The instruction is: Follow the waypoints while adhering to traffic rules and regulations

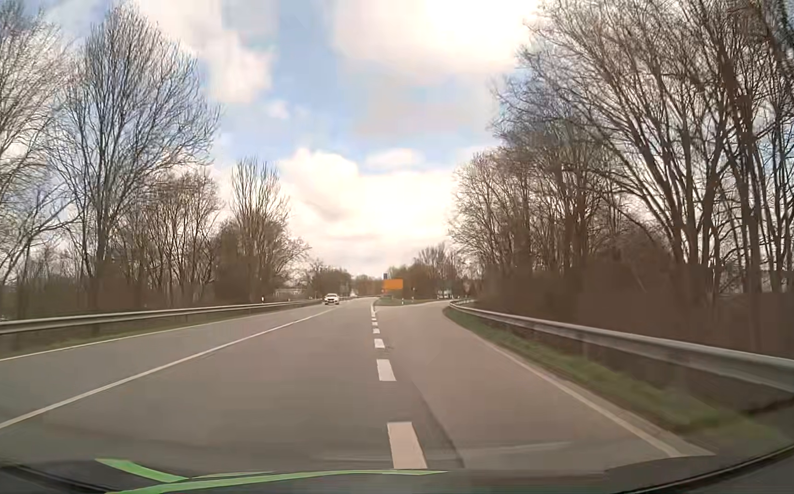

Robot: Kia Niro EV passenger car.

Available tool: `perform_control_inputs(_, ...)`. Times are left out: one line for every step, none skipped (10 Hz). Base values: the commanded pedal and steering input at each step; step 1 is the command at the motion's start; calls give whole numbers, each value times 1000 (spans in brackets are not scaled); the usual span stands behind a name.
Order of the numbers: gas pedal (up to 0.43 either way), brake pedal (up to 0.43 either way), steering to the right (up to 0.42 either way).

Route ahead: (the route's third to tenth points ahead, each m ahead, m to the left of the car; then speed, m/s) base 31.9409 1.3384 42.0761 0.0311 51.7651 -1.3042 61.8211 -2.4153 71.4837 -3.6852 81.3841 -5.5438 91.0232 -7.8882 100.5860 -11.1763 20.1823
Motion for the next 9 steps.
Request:
perform_control_inputs(0,0,9)
perform_control_inputs(0,0,9)
perform_control_inputs(0,0,9)
perform_control_inputs(0,0,9)
perform_control_inputs(0,0,9)
perform_control_inputs(0,0,9)
perform_control_inputs(0,0,9)
perform_control_inputs(0,0,9)
perform_control_inputs(0,0,9)
